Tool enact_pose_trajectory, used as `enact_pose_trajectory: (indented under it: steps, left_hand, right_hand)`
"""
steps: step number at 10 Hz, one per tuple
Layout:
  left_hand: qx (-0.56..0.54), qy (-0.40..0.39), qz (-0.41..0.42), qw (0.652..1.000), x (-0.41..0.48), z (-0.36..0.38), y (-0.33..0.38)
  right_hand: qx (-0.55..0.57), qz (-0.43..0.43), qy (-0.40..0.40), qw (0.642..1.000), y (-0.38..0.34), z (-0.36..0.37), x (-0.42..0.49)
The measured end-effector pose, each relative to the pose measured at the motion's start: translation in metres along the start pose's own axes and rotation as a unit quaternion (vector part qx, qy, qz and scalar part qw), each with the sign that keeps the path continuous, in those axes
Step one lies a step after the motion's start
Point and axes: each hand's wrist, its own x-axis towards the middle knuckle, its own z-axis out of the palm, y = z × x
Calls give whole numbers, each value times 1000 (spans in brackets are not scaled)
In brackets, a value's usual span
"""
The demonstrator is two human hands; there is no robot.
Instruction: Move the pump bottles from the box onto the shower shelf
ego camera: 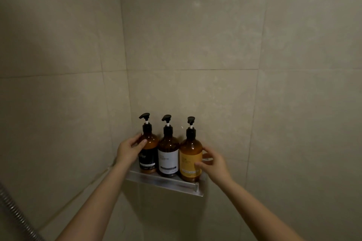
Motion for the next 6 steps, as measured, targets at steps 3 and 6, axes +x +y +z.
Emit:
enact_pose_trajectory:
  steps: [3, 6]
  left_hand:
    - [15, 7, 4, 1000, -3, 0, 2]
    - [0, 1, -19, 1000, 1, -11, 8]
  right_hand:
    - [8, 18, 17, 1000, -7, 5, -7]
    - [6, 46, 68, 997, -14, -8, -9]
